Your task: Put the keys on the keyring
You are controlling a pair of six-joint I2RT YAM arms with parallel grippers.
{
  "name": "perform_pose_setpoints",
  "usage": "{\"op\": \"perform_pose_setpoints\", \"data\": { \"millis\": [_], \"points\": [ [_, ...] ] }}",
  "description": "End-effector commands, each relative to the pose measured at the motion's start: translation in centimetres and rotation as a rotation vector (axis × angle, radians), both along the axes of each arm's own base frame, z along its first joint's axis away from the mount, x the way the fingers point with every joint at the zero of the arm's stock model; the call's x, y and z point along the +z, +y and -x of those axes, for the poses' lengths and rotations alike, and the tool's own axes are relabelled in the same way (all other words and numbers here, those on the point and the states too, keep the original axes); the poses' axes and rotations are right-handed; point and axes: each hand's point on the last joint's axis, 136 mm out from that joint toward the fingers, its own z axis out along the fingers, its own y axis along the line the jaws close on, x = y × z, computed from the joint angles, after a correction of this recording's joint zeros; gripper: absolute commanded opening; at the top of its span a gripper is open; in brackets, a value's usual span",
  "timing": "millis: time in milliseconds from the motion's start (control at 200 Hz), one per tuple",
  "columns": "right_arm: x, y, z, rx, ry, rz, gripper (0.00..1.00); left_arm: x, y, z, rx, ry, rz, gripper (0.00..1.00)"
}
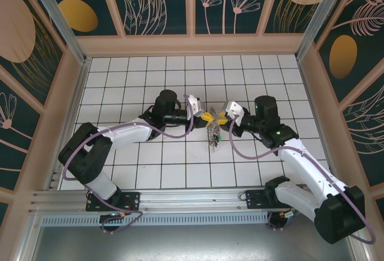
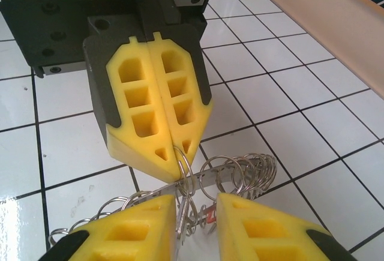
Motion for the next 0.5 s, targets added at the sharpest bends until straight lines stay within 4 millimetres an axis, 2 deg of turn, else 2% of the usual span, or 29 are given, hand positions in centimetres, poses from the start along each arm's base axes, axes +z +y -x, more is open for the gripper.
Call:
{"op": "perform_pose_setpoints", "data": {
  "millis": [0, 495],
  "points": [
    [1.89, 0.82, 0.14, 0.060, -0.070, -0.019, 0.25, 2.83, -0.48, 0.49, -0.051, -0.069, 0.057, 0.00],
    [1.43, 1.39, -0.21, 0.089, -0.066, -0.021, 0.21, 2.82, -0.51, 0.65, -0.064, -0.062, 0.059, 0.00]
  ]
}}
